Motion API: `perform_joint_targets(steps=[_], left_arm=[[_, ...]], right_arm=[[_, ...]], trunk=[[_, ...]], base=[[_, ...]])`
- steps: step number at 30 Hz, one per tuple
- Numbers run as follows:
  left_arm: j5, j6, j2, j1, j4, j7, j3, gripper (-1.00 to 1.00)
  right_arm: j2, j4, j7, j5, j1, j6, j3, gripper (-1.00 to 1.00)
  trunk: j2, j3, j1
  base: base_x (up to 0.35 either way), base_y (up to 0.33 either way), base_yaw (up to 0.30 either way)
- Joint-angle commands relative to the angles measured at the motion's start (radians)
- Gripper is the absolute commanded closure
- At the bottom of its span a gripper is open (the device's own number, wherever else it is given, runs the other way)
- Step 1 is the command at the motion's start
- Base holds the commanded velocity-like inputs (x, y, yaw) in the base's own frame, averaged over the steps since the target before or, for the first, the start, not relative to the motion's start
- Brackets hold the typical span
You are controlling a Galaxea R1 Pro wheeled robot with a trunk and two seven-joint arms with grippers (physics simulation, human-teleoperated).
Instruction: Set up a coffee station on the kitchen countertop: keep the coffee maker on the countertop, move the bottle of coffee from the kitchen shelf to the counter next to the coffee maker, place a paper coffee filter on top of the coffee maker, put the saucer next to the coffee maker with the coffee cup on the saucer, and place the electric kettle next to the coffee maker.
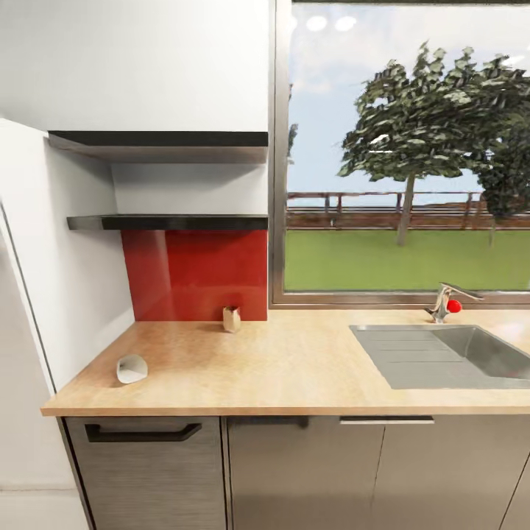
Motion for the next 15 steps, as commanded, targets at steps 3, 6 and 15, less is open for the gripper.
perform_joint_targets(steps=[3, 6, 15], left_arm=[[0.009, -0.002, 0.000, 0.001, -0.001, 0.001, -0.008, -1.00], [0.009, -0.001, 0.000, 0.001, -0.001, 0.001, -0.008, -1.00], [0.009, -0.002, 0.000, 0.001, -0.001, 0.001, -0.008, -1.00]], right_arm=[[-0.001, 0.003, 0.002, 0.006, -0.001, -0.005, -0.009, -1.00], [-0.001, 0.003, 0.002, 0.006, -0.001, -0.005, -0.009, -1.00], [0.000, 0.003, 0.002, 0.006, -0.001, -0.006, -0.009, -1.00]], trunk=[[0.000, 0.000, 0.000], [0.000, 0.000, 0.000], [0.000, 0.000, 0.000]], base=[[0.000, 0.345, 0.000], [0.000, 0.345, 0.000], [0.000, 0.345, 0.000]])
